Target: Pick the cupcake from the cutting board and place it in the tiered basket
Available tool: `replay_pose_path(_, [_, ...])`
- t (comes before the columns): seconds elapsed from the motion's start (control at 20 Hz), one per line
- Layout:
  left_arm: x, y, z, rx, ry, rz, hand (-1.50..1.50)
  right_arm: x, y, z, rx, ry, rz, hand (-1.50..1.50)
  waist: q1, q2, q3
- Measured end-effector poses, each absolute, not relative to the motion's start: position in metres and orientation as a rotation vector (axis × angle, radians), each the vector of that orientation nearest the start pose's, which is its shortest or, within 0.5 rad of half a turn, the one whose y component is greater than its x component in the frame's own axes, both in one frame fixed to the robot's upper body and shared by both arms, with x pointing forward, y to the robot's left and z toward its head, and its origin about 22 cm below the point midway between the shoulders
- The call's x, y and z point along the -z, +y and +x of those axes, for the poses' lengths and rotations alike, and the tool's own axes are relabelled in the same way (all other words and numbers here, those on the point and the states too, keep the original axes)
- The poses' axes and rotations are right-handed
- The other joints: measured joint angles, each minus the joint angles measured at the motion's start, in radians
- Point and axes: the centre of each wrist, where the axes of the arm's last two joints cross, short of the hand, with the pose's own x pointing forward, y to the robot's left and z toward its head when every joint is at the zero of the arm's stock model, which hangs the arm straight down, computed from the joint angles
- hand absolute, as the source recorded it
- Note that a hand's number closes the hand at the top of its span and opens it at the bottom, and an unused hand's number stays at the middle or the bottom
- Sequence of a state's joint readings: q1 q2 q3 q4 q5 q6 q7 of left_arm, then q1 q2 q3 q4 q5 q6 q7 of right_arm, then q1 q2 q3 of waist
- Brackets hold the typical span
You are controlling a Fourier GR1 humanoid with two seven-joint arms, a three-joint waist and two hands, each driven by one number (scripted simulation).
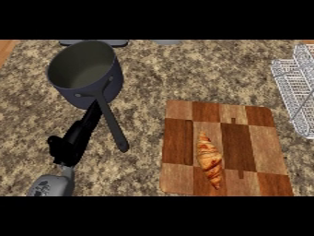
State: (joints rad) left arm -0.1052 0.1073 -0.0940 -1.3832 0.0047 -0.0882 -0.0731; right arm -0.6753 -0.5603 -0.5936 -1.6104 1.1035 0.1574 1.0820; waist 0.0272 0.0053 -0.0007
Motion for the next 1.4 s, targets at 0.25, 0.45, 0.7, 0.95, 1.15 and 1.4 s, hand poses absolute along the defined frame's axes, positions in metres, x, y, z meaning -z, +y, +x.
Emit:
replay_pose_path(0.25, [0.020, 0.228, 0.270, 0.253, -1.541, -0.094, 0.00, -0.295, -0.408, 0.333, 0.394, -0.753, -1.479, 1.50, 0.003, 0.003, 0.000])
replay_pose_path(0.45, [0.022, 0.223, 0.272, 0.253, -1.546, -0.094, 0.00, -0.284, -0.423, 0.360, 0.393, -0.734, -1.434, 1.50, 0.002, 0.004, 0.001])
replay_pose_path(0.7, [0.019, 0.226, 0.269, 0.259, -1.546, -0.094, 0.00, -0.262, -0.438, 0.384, 0.409, -0.733, -1.399, 1.50, 0.009, 0.006, 0.002])
replay_pose_path(0.95, [0.016, 0.221, 0.275, 0.262, -1.546, -0.100, 0.00, -0.249, -0.439, 0.400, 0.457, -0.785, -1.342, 1.50, 0.012, 0.009, 0.002])
replay_pose_path(1.15, [0.016, 0.221, 0.275, 0.263, -1.550, -0.109, 0.00, -0.251, -0.438, 0.408, 0.519, -0.817, -1.266, 1.50, 0.013, 0.009, 0.002])
replay_pose_path(1.4, [0.018, 0.224, 0.277, 0.256, -1.548, -0.095, 0.00, -0.248, -0.435, 0.413, 0.695, -0.812, -1.060, -1.50, 0.007, 0.007, 0.002])
